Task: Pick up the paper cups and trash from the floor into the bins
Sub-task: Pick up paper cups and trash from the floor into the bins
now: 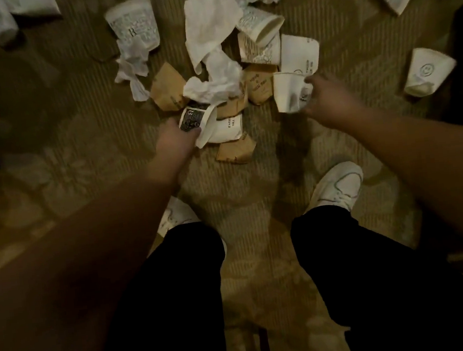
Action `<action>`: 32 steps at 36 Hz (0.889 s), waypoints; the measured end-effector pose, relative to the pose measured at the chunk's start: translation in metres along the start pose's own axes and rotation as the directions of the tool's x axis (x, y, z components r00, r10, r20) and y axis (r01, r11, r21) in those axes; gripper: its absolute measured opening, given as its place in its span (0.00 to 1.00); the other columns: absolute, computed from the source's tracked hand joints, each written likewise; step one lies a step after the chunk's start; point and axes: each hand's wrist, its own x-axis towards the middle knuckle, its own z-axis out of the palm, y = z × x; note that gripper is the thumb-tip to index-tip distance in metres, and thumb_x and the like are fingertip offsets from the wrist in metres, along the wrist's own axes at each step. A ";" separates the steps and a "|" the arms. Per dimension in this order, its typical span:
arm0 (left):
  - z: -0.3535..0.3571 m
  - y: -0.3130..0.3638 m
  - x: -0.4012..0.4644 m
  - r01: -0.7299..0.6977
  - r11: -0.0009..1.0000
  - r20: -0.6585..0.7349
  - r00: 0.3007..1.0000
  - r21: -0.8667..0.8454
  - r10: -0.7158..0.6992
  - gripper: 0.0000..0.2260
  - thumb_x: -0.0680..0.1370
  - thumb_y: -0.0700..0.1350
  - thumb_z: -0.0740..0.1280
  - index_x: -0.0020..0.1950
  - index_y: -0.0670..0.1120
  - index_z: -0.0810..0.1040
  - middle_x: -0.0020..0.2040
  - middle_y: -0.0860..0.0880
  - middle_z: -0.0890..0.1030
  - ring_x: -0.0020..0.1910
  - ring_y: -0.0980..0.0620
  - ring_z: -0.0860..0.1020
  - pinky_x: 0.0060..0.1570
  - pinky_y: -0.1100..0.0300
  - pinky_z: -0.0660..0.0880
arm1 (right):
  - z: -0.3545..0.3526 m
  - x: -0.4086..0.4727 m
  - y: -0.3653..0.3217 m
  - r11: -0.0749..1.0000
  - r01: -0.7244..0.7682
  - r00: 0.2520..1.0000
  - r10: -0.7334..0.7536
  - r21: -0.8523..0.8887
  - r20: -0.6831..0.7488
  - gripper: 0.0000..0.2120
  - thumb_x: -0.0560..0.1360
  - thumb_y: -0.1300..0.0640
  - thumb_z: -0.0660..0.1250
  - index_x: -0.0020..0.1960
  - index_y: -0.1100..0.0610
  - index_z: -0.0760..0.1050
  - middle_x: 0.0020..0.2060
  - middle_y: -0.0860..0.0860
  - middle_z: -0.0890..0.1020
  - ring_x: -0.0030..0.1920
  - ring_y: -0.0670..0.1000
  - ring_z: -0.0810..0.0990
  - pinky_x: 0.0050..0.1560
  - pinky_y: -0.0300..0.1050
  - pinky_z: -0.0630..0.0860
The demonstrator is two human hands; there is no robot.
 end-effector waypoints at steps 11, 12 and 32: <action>0.030 -0.015 0.039 -0.104 0.994 -0.102 0.989 0.028 0.107 0.33 0.72 0.53 0.76 0.70 0.41 0.67 0.69 0.42 0.68 0.65 0.45 0.71 0.64 0.53 0.69 | 0.046 0.047 -0.002 0.997 -0.071 0.993 0.069 -0.014 -0.095 0.41 0.67 0.45 0.78 0.74 0.54 0.64 0.70 0.56 0.69 0.69 0.61 0.69 0.66 0.60 0.70; 0.031 -0.015 0.037 -0.111 0.993 -0.103 0.988 0.033 0.114 0.33 0.72 0.53 0.76 0.70 0.41 0.68 0.68 0.41 0.68 0.65 0.45 0.71 0.64 0.54 0.68 | 0.048 0.046 -0.001 0.996 -0.086 0.992 0.085 -0.001 -0.098 0.39 0.67 0.44 0.78 0.72 0.53 0.65 0.68 0.56 0.72 0.67 0.61 0.71 0.63 0.60 0.72; 0.054 -0.031 -0.025 0.126 0.958 0.418 0.909 -0.258 -0.007 0.17 0.77 0.45 0.72 0.65 0.48 0.78 0.56 0.52 0.82 0.49 0.56 0.79 0.40 0.63 0.72 | 0.038 0.021 0.015 0.995 0.037 0.913 0.004 -0.092 0.409 0.28 0.74 0.44 0.72 0.71 0.52 0.71 0.62 0.55 0.78 0.56 0.53 0.75 0.57 0.51 0.72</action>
